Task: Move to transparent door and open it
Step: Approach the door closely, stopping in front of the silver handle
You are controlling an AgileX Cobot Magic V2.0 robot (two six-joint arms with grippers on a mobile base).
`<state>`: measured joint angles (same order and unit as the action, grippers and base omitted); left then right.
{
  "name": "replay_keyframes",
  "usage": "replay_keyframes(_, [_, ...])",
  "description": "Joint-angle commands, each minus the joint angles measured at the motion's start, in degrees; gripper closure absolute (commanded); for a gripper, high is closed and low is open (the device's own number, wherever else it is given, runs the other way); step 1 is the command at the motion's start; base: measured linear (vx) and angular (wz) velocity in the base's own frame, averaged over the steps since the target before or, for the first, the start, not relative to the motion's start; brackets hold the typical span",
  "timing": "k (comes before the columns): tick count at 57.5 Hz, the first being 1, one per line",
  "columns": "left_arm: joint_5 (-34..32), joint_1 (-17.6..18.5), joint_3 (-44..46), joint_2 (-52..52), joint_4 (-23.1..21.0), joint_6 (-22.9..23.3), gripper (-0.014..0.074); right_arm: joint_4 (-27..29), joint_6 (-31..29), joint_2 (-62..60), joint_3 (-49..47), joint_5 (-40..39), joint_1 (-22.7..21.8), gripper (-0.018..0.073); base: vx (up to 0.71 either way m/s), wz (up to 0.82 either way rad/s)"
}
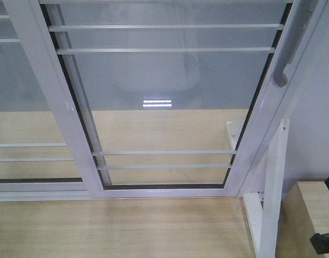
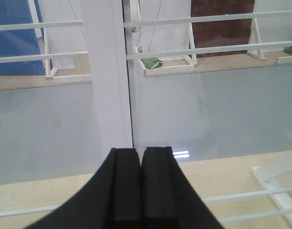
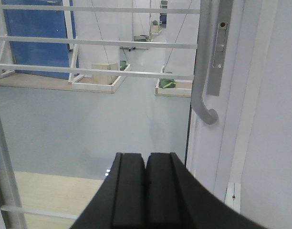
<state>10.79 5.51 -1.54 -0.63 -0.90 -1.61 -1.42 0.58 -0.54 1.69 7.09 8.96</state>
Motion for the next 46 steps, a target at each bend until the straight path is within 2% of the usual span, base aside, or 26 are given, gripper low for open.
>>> replay_keyframes(1, [-4.49, 0.21, -1.34, -0.72, -0.15, 0.30, 0.0593, 0.00, -0.58, -0.83, 0.82, -4.97, -0.21, 0.0559, 0.15, 0.03])
replay_keyframes(15, [-5.27, 0.21, -1.34, 0.22, -0.15, 0.30, 0.0593, -0.06, -0.58, 1.04, 0.70, -5.84, -0.21, 0.0559, 0.08, 0.02])
replay_keyframes(46, [-4.29, 0.21, -1.34, 0.48, -0.15, 0.30, 0.0593, -0.12, -0.58, 2.07, 0.75, -1.97, -0.21, 0.0559, 0.00, 0.00])
